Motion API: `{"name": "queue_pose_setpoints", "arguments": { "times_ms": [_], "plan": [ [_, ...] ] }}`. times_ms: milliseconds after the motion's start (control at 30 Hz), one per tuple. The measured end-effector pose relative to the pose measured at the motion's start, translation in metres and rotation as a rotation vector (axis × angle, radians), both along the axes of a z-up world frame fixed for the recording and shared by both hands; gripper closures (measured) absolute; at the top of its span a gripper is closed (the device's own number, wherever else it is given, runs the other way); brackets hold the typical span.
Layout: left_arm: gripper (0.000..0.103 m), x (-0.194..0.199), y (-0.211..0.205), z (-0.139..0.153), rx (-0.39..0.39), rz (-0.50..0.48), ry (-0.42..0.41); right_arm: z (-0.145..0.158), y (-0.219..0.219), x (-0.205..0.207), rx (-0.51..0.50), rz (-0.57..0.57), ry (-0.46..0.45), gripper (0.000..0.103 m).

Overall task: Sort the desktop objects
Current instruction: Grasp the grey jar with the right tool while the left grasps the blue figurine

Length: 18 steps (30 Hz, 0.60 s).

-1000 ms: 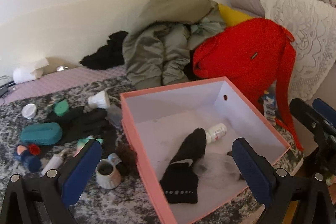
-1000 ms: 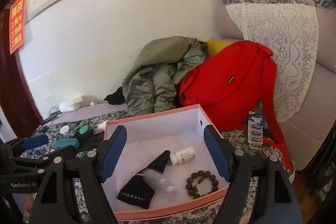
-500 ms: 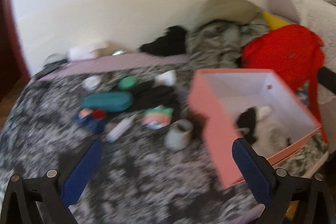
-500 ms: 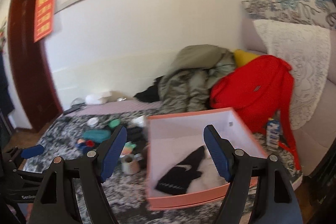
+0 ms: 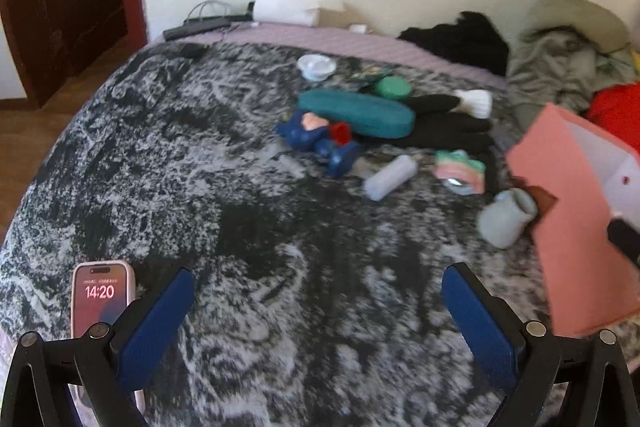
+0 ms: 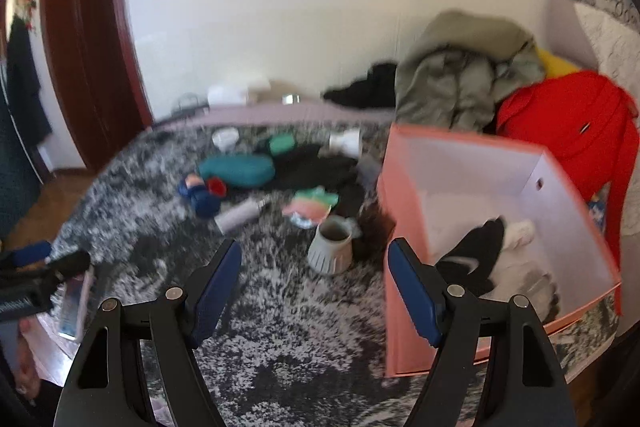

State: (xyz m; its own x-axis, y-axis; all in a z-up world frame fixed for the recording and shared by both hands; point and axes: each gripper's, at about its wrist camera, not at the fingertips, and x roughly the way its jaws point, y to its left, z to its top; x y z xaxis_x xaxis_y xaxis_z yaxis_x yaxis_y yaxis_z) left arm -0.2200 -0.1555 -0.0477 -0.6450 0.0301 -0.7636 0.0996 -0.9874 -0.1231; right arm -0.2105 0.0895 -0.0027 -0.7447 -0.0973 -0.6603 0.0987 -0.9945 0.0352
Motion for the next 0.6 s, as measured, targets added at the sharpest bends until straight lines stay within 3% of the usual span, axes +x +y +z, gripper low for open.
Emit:
{"name": "queue_pose_setpoints", "arguments": {
  "times_ms": [367,600],
  "plan": [
    [0.001,-0.132,0.018,-0.063,0.038,-0.014,-0.104,-0.093,-0.006,-0.09,0.032,-0.03,-0.174,0.022],
    [0.001,-0.202,0.019,-0.118,0.044,0.048,-0.215,-0.138,-0.005,-0.137,0.049,-0.039,-0.241,0.022]
  ]
}}
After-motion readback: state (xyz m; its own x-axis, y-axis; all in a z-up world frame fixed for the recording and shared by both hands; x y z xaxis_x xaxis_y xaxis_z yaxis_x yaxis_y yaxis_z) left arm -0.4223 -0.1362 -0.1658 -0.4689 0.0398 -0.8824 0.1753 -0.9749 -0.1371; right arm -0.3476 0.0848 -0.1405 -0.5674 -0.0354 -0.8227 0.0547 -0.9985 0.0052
